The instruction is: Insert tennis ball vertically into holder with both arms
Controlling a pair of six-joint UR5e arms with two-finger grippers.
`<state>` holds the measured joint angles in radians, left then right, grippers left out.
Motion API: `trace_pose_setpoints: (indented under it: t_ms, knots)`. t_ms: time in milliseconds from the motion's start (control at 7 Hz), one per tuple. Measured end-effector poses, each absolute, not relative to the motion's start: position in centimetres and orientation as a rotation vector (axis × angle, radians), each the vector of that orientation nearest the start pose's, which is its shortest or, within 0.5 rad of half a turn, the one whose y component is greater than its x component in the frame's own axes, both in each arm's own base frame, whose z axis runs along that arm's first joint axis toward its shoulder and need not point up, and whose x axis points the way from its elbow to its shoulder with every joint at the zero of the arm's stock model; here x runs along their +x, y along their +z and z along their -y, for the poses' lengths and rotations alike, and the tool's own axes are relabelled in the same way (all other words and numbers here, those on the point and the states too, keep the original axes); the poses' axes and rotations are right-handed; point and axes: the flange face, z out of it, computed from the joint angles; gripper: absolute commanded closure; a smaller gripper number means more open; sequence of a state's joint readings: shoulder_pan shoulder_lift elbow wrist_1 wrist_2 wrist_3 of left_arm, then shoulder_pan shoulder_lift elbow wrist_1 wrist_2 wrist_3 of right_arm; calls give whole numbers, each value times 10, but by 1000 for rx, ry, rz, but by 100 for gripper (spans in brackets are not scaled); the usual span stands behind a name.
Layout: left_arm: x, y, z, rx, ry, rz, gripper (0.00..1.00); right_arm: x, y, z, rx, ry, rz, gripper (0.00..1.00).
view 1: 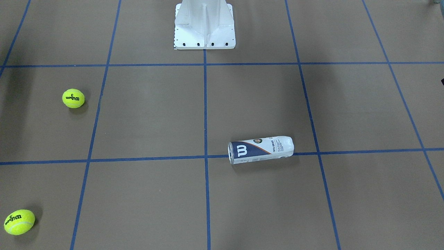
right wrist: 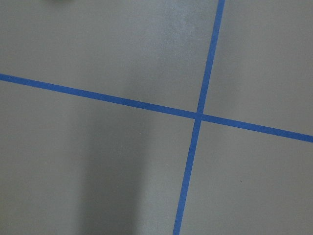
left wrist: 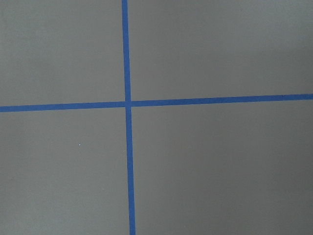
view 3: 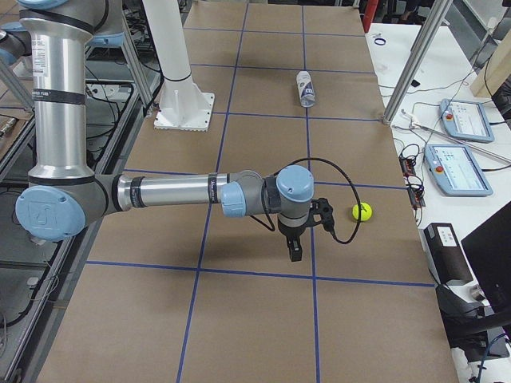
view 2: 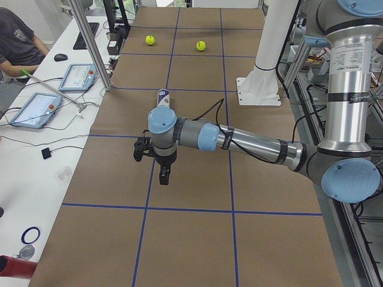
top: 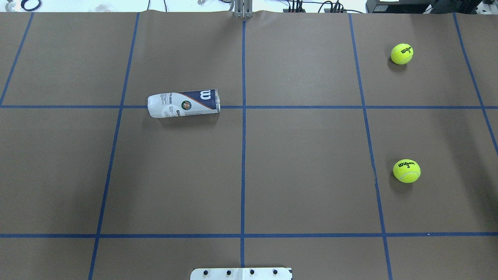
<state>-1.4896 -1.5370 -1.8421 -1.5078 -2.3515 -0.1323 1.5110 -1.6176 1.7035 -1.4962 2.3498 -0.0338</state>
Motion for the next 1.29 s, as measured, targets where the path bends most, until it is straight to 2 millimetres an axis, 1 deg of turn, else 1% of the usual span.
trace_pose_setpoints:
  t_ms: [143, 429, 571, 714, 857, 1000, 1143, 1286]
  knots:
    - [-20, 542, 482, 87, 31, -797, 0, 34, 607, 484, 144, -152, 783, 0]
    - [-1, 534, 483, 83, 71, -810, 0, 33, 607, 484, 146, -154, 786, 0]
    - [16, 528, 483, 80, 108, -816, 0, 32, 607, 485, 146, -156, 787, 0]
    - [34, 517, 482, 81, 147, -830, 0, 30, 608, 484, 144, -158, 788, 0]
    - [54, 500, 484, 92, 193, -856, 1, 29, 609, 482, 139, -160, 798, 0]
    - [83, 470, 496, 121, 266, -881, 2, 27, 609, 480, 135, -160, 817, 0]
    - [127, 432, 509, 157, 366, -901, 6, 26, 609, 479, 132, -160, 831, 0]
    - [163, 395, 517, 198, 448, -918, 4, 26, 609, 478, 129, -160, 839, 0]
